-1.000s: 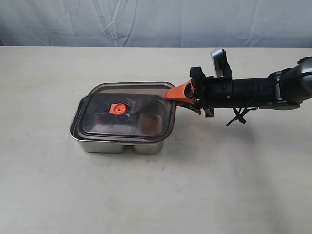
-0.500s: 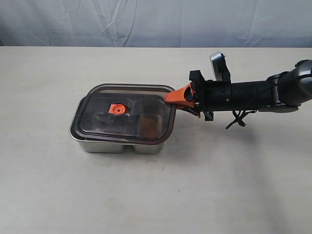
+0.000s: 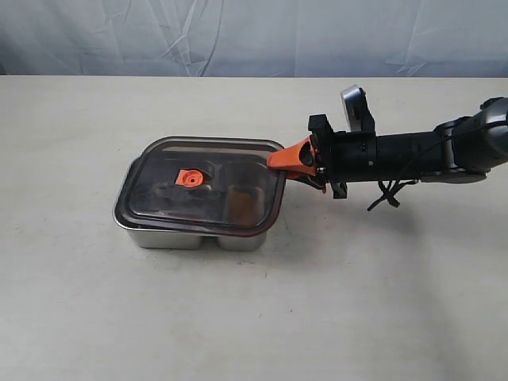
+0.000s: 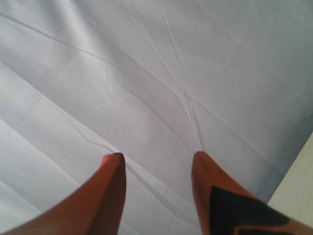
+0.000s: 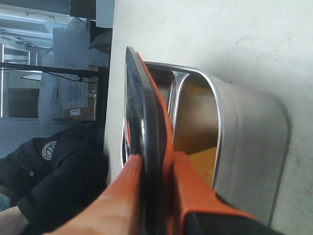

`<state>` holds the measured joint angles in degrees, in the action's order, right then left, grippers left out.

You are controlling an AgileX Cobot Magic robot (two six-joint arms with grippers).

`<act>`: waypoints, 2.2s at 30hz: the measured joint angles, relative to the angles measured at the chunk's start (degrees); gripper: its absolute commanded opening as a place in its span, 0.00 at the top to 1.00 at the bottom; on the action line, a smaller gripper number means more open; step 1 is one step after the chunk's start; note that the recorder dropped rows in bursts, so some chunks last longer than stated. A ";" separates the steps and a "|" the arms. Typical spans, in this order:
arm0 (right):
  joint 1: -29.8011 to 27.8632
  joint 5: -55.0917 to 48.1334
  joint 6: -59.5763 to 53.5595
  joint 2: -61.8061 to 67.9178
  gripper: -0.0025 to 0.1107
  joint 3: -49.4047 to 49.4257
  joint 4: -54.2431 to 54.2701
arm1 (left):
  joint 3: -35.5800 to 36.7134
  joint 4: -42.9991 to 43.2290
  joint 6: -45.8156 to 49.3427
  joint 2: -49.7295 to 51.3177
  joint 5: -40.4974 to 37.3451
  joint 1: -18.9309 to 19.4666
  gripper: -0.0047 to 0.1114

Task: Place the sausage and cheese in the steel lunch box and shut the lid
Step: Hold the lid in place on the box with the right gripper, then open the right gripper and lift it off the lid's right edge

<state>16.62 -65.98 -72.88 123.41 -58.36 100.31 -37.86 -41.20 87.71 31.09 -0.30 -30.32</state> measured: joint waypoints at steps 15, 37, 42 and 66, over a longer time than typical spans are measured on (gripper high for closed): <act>0.00 -0.23 0.25 0.00 0.83 0.00 -1.23 | 0.00 0.00 0.00 0.00 0.00 0.00 0.59; -3.70 -1.53 0.45 0.23 0.51 -0.17 -6.34 | 0.00 -0.85 -0.09 0.00 -0.11 0.00 0.59; -6.06 -1.78 0.82 0.23 0.51 -0.17 -6.45 | 0.00 -0.96 -0.09 0.00 -0.21 0.00 0.59; 2.15 30.31 31.21 -20.60 0.98 -0.17 -44.57 | 2.45 -11.47 -0.20 5.04 -3.66 0.00 0.96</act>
<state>18.77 -35.67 -41.67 102.81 -58.52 55.74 -35.41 -52.67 87.52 36.12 -3.96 -30.32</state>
